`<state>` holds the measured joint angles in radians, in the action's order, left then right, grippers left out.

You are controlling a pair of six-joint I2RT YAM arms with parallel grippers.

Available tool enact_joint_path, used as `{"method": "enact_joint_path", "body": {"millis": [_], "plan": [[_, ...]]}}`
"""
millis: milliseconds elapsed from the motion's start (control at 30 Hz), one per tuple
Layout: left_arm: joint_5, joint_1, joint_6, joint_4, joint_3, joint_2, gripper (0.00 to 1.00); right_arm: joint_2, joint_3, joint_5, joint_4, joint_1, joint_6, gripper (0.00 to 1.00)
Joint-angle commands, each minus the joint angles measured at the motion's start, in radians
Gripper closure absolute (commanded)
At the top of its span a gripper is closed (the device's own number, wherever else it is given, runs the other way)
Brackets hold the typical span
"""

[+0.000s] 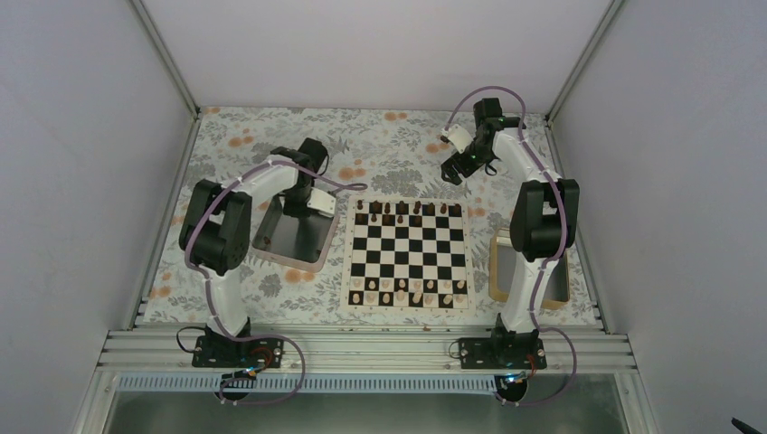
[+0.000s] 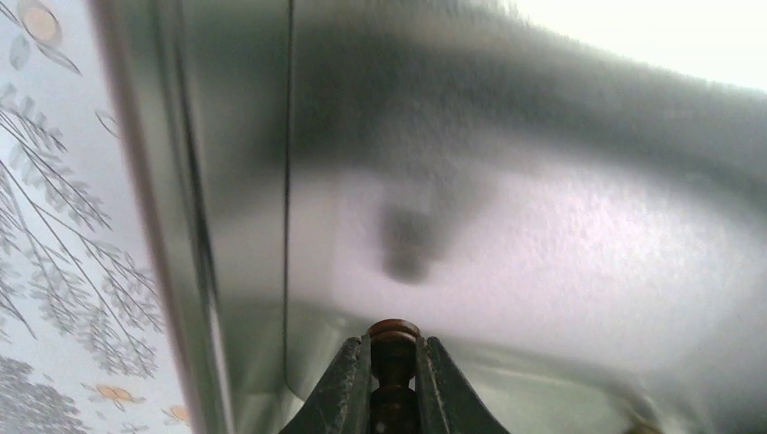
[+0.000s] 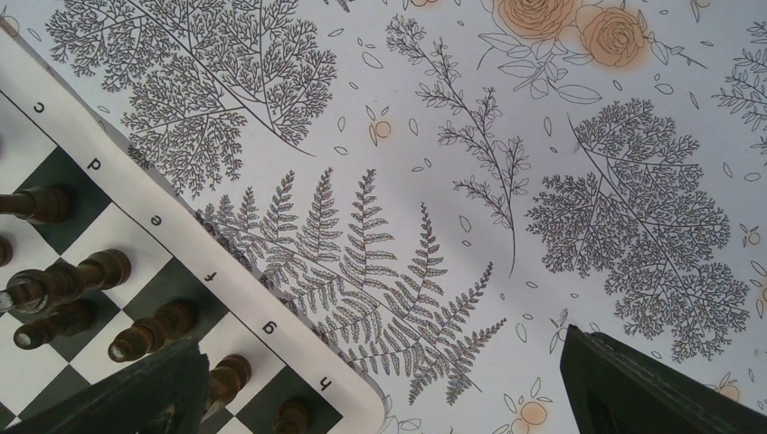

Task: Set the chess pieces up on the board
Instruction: Pick up the chess piece from the storage box, then place the chess piece on the chessboard.

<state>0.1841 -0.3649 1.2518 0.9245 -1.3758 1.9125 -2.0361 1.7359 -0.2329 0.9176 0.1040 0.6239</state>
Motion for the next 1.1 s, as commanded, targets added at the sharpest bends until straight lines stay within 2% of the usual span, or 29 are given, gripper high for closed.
{"method": "enact_joint_path", "body": {"millis": [0, 400, 633, 967, 1067], "plan": [[-0.003, -0.033, -0.006, 0.016, -0.073, 0.033, 0.91, -0.004, -0.013, -0.009, 0.006, 0.004, 0.014, 0.00], [-0.020, -0.102, -0.029, 0.117, -0.220, 0.048, 0.91, -0.007, -0.009, -0.001, 0.002, -0.002, 0.006, 0.00], [-0.059, -0.194, -0.035, 0.225, -0.493, 0.132, 0.90, -0.017, 0.010, -0.004, 0.007, -0.010, -0.013, 0.00], [-0.012, -0.360, -0.035, 0.433, -1.026, 0.429, 0.90, -0.001, 0.049, -0.012, 0.014, -0.030, -0.042, 0.00], [0.012, -0.403, 0.001, 0.432, -1.073, 0.461, 0.90, 0.009, 0.051, -0.018, 0.012, -0.040, -0.044, 0.00]]}}
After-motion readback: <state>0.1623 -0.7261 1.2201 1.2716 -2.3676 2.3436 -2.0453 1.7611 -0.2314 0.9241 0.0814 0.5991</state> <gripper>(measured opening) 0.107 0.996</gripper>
